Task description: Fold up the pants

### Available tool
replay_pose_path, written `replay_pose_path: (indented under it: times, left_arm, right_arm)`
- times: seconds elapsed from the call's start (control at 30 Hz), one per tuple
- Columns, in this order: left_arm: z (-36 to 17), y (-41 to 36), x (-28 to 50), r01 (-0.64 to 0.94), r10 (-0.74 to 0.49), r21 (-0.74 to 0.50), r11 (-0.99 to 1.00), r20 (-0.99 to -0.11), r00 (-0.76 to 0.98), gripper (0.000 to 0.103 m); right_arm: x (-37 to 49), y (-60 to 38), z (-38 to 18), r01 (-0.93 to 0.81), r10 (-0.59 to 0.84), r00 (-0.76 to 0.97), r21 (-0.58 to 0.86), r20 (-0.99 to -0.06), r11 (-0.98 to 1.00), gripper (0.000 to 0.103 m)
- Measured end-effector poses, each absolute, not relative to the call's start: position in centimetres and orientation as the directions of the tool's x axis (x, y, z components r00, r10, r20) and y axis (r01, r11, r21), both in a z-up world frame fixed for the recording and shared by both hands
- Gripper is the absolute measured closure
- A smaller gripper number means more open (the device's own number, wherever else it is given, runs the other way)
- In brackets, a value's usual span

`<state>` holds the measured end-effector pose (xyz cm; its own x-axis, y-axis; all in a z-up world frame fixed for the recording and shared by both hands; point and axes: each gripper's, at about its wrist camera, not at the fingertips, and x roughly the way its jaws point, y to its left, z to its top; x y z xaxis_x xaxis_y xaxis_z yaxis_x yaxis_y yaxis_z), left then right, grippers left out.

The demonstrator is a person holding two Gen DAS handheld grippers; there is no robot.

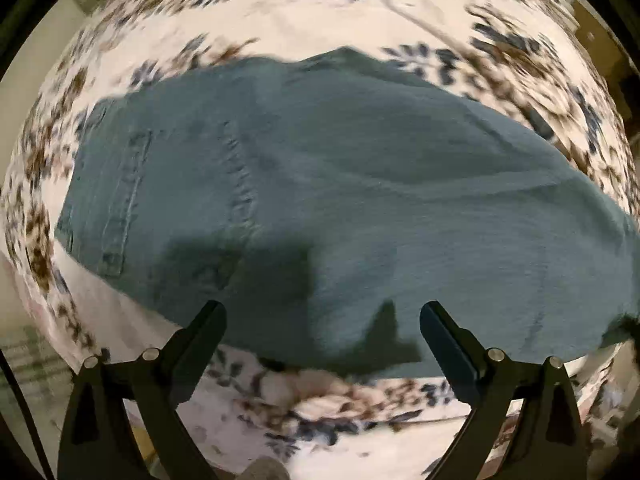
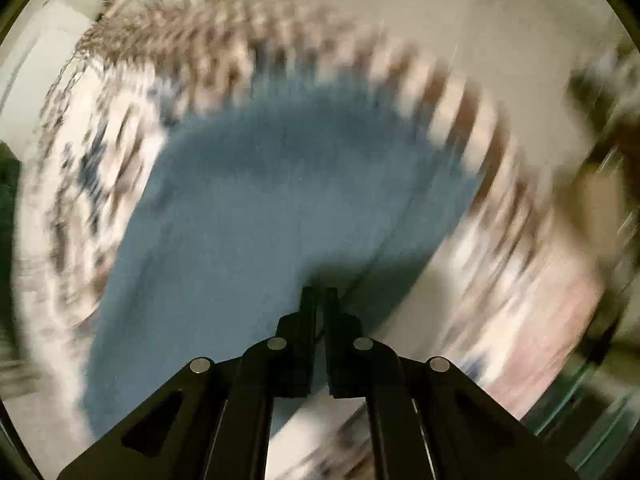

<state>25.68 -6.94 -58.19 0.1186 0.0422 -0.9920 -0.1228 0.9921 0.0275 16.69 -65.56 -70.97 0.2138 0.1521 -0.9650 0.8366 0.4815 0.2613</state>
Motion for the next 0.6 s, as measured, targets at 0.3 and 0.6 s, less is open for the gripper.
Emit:
replay_pose_path:
  times: [0.3,0.6]
  left_arm:
    - [-60.3,4.9,24.1,-0.392,-0.051,-0.068,0.917,-0.997,0.054,0.004]
    - [-65.0,11.2,23.2,-0.550,-0.185,-0.154,0.821,-0.983,-0.001,0.004]
  right_arm:
    - [15.8,-53.4,-72.9,0.752,0.477,0.334,0.535,-0.813,0.384,0.069]
    - [16.5,-49.0,-74.3,0.820,0.436,0.232,0.415,-0.870,0.393,0.069]
